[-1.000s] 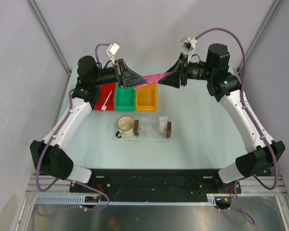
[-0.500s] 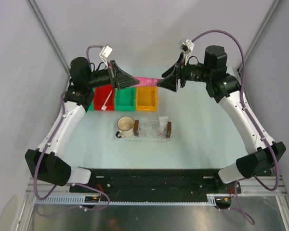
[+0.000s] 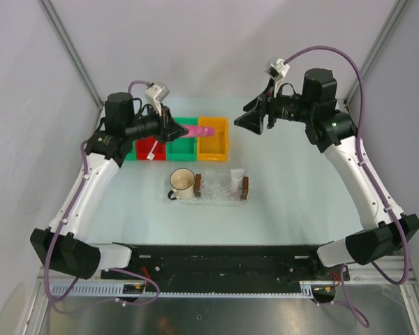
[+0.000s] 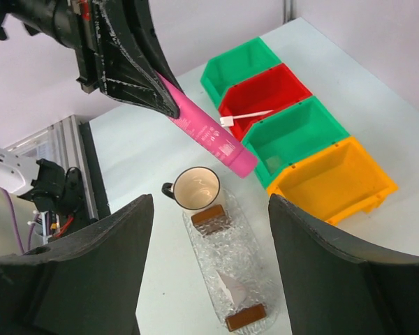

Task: Prepare toiletry sets of a toothbrush and toothpaste on the tray

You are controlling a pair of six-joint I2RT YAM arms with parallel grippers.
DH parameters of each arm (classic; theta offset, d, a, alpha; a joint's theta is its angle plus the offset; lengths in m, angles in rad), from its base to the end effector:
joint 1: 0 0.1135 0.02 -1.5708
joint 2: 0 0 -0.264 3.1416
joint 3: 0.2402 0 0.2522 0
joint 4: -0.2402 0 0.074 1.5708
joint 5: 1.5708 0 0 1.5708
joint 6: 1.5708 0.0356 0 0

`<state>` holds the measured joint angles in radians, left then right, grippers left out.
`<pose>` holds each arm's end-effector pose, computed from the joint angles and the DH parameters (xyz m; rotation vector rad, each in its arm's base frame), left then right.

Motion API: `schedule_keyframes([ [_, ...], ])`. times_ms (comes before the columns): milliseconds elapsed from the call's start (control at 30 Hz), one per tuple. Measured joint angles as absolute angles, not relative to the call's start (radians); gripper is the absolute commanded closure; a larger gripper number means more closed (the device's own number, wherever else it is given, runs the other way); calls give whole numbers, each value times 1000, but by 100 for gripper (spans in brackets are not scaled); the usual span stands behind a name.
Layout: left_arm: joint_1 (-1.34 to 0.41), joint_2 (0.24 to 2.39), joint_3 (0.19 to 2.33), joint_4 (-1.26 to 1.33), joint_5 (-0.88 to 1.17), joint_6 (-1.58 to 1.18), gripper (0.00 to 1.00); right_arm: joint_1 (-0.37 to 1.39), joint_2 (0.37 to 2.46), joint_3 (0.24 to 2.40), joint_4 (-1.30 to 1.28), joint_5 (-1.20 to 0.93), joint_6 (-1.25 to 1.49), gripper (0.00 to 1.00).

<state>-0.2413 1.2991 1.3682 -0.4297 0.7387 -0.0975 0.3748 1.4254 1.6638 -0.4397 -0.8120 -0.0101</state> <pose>0.2693 -0.0910 0.4092 0.6362 1.8362 -0.9352 0.2717 0.1346 0.4712 -0.9157 1.5628 0.9756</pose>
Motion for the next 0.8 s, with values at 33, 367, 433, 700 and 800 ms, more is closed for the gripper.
schedule_keyframes([
  [33,-246,1291,1368,-458,704,-60,100,372,1424,1663,-442,-808,-14,28],
  [367,-418,1295,1477,-764,410,218,100,344,1410,1612,-470,-763,-60,28],
  [433,-446,1325,1517,-814,373,249,100,336,1403,1596,-478,-757,-67,28],
  [700,-591,1489,1679,-1000,241,355,100,310,1353,1527,-508,-719,-109,29],
  [800,-631,1552,1737,-1056,220,386,100,292,1325,1493,-518,-701,-130,30],
])
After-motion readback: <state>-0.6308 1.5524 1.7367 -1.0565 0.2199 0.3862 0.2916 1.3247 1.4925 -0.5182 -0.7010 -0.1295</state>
